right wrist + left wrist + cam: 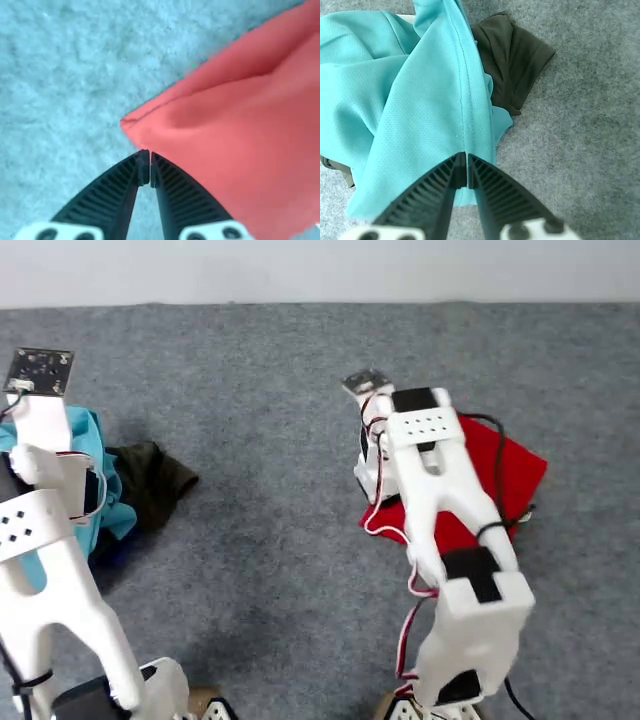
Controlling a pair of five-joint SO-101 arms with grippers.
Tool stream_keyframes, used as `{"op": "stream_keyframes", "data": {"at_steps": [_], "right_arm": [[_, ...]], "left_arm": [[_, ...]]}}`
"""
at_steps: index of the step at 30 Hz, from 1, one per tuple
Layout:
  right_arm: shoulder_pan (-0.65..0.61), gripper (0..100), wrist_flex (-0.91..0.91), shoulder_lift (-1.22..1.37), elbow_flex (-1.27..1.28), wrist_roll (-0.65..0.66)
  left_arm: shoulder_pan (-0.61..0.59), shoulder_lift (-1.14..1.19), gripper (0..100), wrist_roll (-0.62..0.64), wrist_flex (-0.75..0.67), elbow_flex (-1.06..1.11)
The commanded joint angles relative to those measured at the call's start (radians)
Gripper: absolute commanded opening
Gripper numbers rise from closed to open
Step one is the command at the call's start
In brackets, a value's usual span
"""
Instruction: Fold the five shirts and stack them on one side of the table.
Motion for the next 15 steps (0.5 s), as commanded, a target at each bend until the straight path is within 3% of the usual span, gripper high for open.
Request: {"op": "stream_keyframes", "data": {"at_steps": [1, 6, 12, 15], "right_arm": [[0.067, 0.9, 0.044, -0.131, 0.005, 0.003], [0.183, 1.8, 0.056, -0.216, 0.034, -0.055], [0.286, 25.0, -0.077, -0.329, 0.233, -0.183], [0.315, 26.6, -0.182, -0.369, 0.35, -0.269]], "left_arm": [[0.006, -0.035, 2, -0.006, 0.009, -0.035], [0.006, -0.035, 2, -0.006, 0.009, -0.035], [0.006, -0.035, 2, -0.006, 0.009, -0.035], [0.006, -0.034, 2, -0.006, 0.009, -0.035]]}}
